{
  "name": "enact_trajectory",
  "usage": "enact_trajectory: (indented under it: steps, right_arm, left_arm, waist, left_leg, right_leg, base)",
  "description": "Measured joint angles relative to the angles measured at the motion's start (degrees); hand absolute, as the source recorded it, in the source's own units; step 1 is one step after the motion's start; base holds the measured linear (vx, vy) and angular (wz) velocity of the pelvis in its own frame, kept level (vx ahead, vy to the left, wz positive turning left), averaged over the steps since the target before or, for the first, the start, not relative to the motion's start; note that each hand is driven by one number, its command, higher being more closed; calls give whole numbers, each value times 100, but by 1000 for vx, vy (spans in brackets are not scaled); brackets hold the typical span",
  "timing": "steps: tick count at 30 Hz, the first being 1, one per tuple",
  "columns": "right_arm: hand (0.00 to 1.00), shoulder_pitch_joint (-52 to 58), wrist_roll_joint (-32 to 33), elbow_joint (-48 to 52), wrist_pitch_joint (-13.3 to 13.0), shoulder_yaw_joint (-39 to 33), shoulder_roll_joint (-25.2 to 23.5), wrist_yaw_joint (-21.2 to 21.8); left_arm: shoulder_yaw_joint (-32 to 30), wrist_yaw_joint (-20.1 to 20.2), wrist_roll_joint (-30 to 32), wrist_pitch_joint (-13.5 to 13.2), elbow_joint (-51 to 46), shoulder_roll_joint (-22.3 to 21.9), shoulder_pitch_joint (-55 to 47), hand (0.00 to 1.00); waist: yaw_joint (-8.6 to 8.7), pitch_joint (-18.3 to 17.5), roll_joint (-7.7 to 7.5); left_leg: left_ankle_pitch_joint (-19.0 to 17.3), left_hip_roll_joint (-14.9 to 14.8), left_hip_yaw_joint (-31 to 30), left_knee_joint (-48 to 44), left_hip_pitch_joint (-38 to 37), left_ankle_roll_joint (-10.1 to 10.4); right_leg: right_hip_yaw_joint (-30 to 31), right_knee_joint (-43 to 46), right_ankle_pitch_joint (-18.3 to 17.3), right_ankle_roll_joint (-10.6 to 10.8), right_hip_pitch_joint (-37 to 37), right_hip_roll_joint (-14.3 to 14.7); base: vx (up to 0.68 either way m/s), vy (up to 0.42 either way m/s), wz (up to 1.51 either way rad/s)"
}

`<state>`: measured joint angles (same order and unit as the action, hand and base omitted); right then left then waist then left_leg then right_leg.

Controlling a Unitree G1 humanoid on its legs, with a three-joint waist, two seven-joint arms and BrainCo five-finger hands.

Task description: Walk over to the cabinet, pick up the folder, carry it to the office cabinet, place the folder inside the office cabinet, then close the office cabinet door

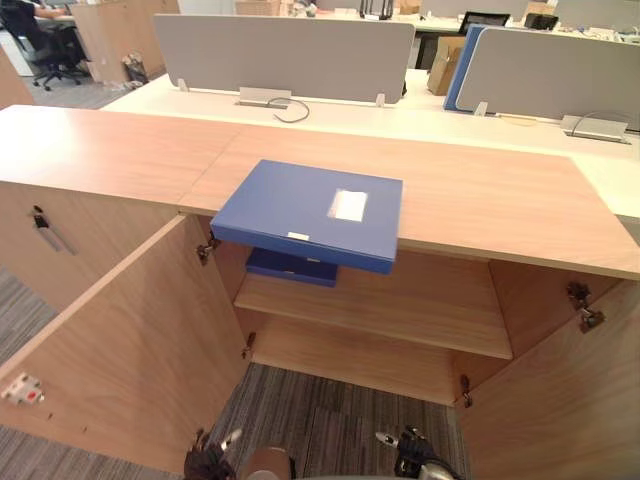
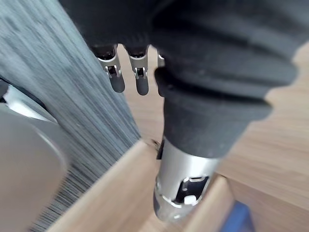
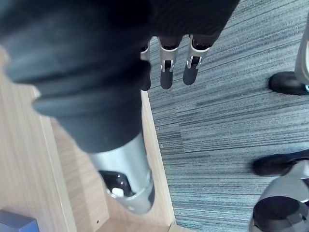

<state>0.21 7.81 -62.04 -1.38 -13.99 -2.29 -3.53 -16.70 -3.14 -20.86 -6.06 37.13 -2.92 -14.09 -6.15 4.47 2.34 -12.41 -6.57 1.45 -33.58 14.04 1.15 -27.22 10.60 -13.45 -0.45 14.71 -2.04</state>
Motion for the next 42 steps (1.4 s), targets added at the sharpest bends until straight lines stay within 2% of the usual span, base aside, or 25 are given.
enact_trajectory:
  steps: [1,2,5,7,9,12,14,17,20,23,25,27,31,37,42]
  right_arm:
    - [0,0,0,6,31,-2,-72,3]
    - [0,-4,-3,63,36,-21,-119,9]
    - [0,60,-22,221,36,83,-143,74]
    - [0,95,-30,266,36,247,-146,106]
    - [0,186,-138,295,35,309,-167,185]
    - [0,245,-233,288,38,523,-176,238]
    - [0,277,-227,285,38,655,-160,254]
    - [0,278,-225,276,37,740,-133,270]
    - [0,268,-224,153,15,919,-83,288]
    - [0,264,-220,107,6,995,-62,308]
    - [0,230,-222,-5,-19,1162,-44,315]
    - [0,213,-221,-100,-4,1186,-60,319]
    - [0,216,-220,-122,19,1192,-58,334]
    - [0,232,-222,-122,41,1290,-38,335]
    - [0,264,-224,-122,111,1314,-38,342]
  left_arm:
    - [50,66,-226,3,-321,63,-44,0]
    - [190,116,-459,16,-770,49,-58,0]
    - [721,456,-1097,11,-2027,58,-277,0]
    - [859,593,-1401,1,-2327,129,-333,0]
    - [1061,765,-1900,4,-2513,199,-369,0]
    - [1395,878,-2484,10,-2920,211,-413,0]
    - [1714,880,-2647,7,-3387,199,-438,0]
    - [2044,846,-2576,-31,-4147,188,-417,0]
    - [2031,783,-2500,-141,-4679,65,-466,0]
    - [2001,708,-2726,-268,-5020,30,-497,0]
    - [1970,455,-2733,-368,-5365,26,-497,0]
    - [1842,57,-2424,-457,-5658,16,-489,0]
    - [1507,-410,-1816,-457,-5998,-16,-492,0]
    - [1339,-596,-1754,-414,-6222,-29,-519,0]
    - [1250,-679,-1566,-311,-6434,-34,-531,0]
  waist:
    - [-35,15,-134]
    - [-35,44,-228]
    - [-23,10,-282]
    - [-19,-14,-295]
    - [-3,-179,-328]
    - [26,-178,-376]
    - [28,-177,-381]
    - [35,-188,-380]
    - [20,-201,-380]
    - [0,-210,-377]
    - [-20,-243,-428]
    - [-47,-290,-502]
    - [-75,-294,-505]
    - [-71,-341,-501]
    - [-72,-418,-530]
  left_leg:
    - [-51,180,25,92,-102,-23]
    - [-5,349,92,353,-247,-93]
    - [227,640,205,1014,-599,-275]
    - [321,702,250,1268,-771,-273]
    - [504,744,270,1641,-879,-238]
    - [925,746,256,2392,-1143,-147]
    - [1176,721,254,2881,-1388,-116]
    - [1434,706,238,3336,-1576,-93]
    - [1463,690,257,3373,-1593,-89]
    - [1471,653,261,3371,-1589,-100]
    - [1484,652,255,3351,-1523,-120]
    - [1514,722,240,3348,-1477,-156]
    - [1586,784,220,3405,-1439,-181]
    - [1884,789,186,3863,-1542,-164]
    - [1976,743,166,3876,-1541,-122]
  right_leg:
    - [121,14,-101,163,-10,-165]
    - [242,67,-107,171,-52,-353]
    - [435,19,-81,184,-199,-602]
    - [499,-62,53,242,-281,-612]
    - [578,-193,209,441,-299,-621]
    - [575,-308,324,476,-335,-581]
    - [576,-329,342,469,-323,-535]
    - [577,-351,345,465,-330,-492]
    - [631,-395,412,429,-339,-469]
    - [719,-434,556,405,-344,-426]
    - [725,-449,622,390,-383,-421]
    - [731,-571,644,384,-367,-459]
    - [739,-659,644,385,-375,-499]
    - [778,-854,640,386,-393,-444]
    - [778,-889,640,384,-388,-393]
  base:
    - [239,299,-21]
    - [190,237,-8]
    - [112,152,5]
    - [4,-17,-6]
    - [65,-74,-4]
    - [45,-145,1]
    - [8,-127,-2]
    - [-25,-102,1]
    - [-45,-19,-6]
    - [-59,37,-4]
    - [-69,51,2]
    - [-89,51,4]
    - [-96,30,3]
    - [-86,-1,-1]
    - [-54,-3,2]
